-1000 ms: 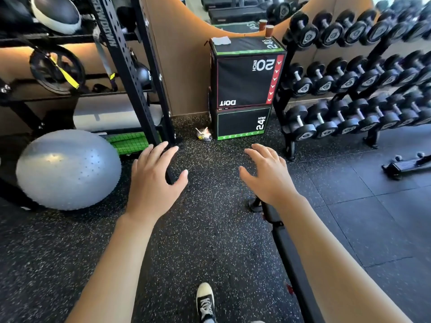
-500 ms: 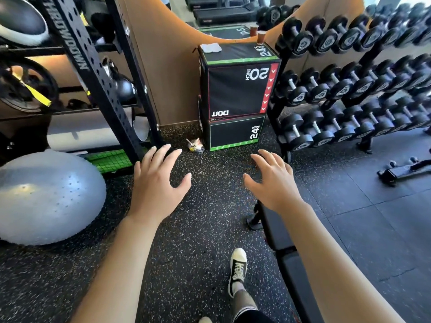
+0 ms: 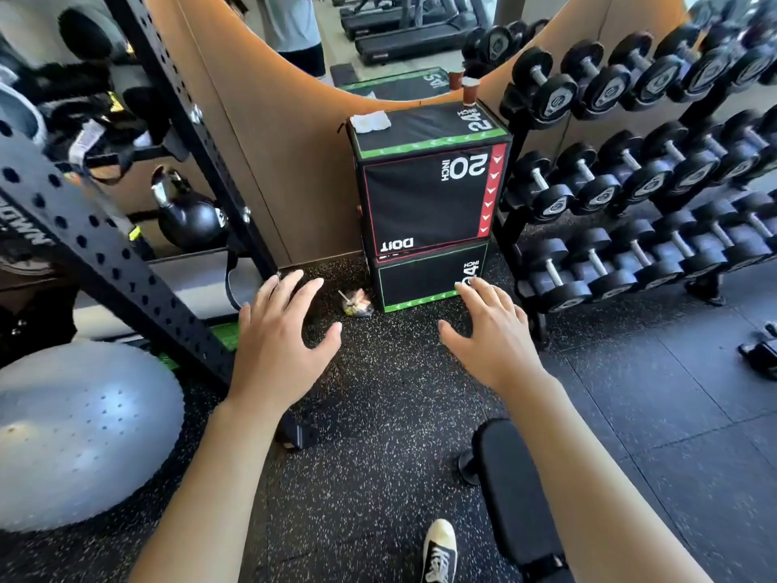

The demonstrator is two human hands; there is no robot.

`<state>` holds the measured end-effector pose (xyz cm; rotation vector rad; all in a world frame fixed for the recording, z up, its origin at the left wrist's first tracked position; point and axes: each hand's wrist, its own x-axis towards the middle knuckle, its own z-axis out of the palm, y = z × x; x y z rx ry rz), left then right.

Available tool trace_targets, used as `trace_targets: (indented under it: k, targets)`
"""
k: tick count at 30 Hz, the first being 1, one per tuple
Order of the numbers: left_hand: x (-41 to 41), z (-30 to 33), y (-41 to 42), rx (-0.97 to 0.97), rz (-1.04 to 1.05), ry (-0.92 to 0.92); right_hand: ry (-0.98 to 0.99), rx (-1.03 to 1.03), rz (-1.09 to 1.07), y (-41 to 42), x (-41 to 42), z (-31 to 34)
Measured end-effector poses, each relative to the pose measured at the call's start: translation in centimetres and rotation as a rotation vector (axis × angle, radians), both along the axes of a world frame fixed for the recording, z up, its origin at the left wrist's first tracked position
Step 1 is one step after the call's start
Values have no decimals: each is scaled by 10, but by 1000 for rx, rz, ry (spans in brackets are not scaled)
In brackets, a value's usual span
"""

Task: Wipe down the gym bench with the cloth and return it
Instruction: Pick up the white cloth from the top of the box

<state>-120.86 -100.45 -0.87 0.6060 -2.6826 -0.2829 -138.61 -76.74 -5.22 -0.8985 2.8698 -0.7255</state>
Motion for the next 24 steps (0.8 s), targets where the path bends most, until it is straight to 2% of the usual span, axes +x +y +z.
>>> trace_targets:
  k: [15, 24]
  targets:
    - [-177, -1, -12, -12, -100, -17, -42, -46, -67, 0, -141, -15]
    - [-275, -22, -64, 23, -152, 14, -41, -6, -110, -41, -226, -17]
